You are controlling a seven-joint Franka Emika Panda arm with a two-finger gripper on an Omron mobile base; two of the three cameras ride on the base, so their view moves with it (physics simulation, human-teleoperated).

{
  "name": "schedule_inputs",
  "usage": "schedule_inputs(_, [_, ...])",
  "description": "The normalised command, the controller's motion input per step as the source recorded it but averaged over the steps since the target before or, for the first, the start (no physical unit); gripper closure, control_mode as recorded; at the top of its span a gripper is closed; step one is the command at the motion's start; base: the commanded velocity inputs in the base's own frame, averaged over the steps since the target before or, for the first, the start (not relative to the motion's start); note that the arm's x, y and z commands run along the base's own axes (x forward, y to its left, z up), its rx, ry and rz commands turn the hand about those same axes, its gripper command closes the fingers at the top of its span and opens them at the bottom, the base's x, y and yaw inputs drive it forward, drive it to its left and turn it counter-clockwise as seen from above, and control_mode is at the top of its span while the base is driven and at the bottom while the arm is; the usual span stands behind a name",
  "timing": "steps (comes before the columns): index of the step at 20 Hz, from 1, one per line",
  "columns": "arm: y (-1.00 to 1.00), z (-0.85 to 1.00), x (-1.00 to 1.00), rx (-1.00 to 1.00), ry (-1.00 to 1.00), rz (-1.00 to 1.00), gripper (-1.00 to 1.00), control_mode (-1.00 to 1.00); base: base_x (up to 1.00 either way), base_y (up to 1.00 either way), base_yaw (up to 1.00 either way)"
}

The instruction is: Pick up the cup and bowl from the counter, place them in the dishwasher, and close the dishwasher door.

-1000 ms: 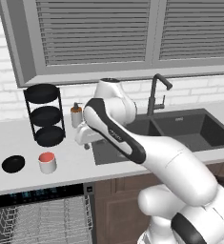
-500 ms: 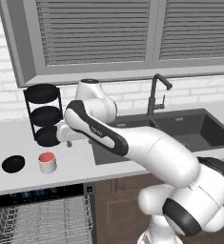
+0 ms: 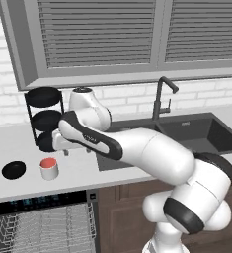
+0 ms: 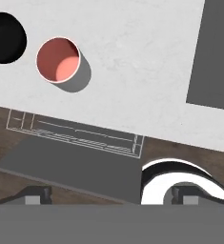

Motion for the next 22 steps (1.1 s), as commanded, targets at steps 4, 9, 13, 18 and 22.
schedule_inputs(4, [0.2, -0.1, 0.03, 0.0, 0.05, -0.01, -1.0, -1.0, 0.0, 0.0, 0.0])
schedule_inputs(9, [0.13, -0.27, 0.15, 0.0, 0.02, 0.0, -1.0, -1.0, 0.0, 0.0, 0.0])
schedule_inputs(13, [0.14, -0.32, 0.3, 0.0, 0.0, 0.0, -1.0, -1.0, 0.0, 0.0, 0.0])
schedule_inputs(18, [0.17, -0.2, 0.41, -0.02, -0.02, 0.0, -1.0, -1.0, 0.0, 0.0, 0.0])
schedule_inputs(22, [0.19, -0.02, 0.26, -0.04, -0.08, 0.0, -1.0, -1.0, 0.0, 0.0, 0.0])
